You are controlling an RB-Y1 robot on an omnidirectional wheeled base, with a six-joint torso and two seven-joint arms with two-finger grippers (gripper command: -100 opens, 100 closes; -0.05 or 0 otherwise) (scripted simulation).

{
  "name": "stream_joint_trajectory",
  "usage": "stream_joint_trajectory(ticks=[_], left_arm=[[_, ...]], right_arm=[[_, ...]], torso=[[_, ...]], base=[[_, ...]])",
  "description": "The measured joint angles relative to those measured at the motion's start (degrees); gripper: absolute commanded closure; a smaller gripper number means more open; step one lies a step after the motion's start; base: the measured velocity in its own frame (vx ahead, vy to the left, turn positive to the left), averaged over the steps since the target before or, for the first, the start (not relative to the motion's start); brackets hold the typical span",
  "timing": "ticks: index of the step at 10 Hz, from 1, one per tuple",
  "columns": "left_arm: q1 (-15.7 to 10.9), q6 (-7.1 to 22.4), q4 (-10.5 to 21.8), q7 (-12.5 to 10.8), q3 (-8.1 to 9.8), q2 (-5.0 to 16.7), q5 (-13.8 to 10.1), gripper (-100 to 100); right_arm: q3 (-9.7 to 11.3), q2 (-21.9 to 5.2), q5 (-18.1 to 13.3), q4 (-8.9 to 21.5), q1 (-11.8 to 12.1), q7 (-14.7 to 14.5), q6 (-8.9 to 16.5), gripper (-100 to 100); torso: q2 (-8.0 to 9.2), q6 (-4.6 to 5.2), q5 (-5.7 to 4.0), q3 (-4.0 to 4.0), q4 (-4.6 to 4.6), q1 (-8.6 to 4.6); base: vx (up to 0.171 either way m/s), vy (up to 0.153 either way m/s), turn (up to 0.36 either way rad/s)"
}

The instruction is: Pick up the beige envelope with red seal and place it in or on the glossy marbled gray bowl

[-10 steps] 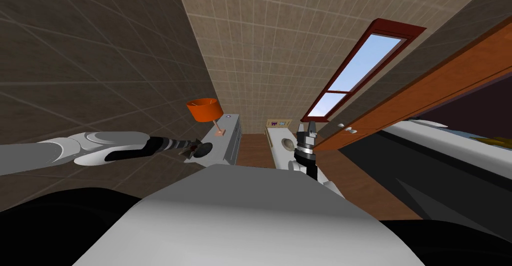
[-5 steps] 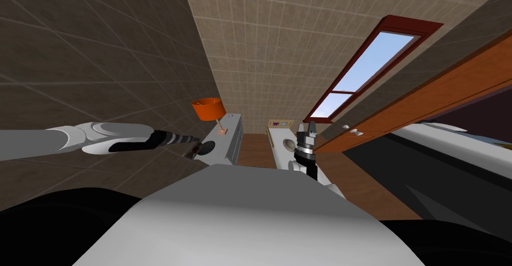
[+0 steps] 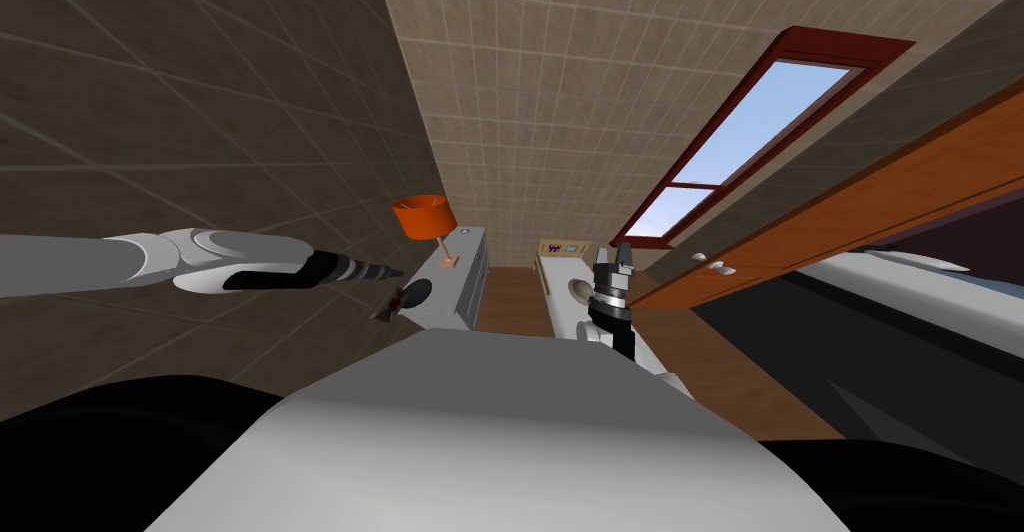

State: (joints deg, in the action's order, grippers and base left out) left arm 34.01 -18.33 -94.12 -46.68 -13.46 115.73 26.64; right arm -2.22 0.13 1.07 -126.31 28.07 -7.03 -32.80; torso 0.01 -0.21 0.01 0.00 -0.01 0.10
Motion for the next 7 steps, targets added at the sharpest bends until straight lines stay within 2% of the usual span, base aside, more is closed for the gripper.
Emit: stream_joint_trajectory(ticks=[1, 2, 7], left_arm=[[1.3, -0.25, 0.01, -1.41, 2.04, 0.24, 1.12, -100], [1.44, -0.32, 0.01, -1.73, 2.29, 0.28, 1.24, 0], [1.42, -0.32, 0.01, -1.7, 2.26, 0.27, 1.23, 0]], right_arm=[[0.0, 0.0, 0.0, 0.0, 0.0, 0.0, 0.0, 0], [0.0, 0.0, 0.0, 0.0, 0.0, 0.0, 0.0, 0], [0.0, 0.0, 0.0, 0.0, 0.0, 0.0, 0.0, 0]], torso=[[-0.01, -0.01, 0.0, 0.0, 0.0, 0.0], [-0.01, -0.01, 0.0, -0.01, 0.0, 0.0], [-0.02, -0.01, 0.0, -0.02, -0.01, -0.01]], base=[[0.0, 0.0, 0.0], [0.0, 0.0, 0.0], [0.0, 0.0, 0.0]])
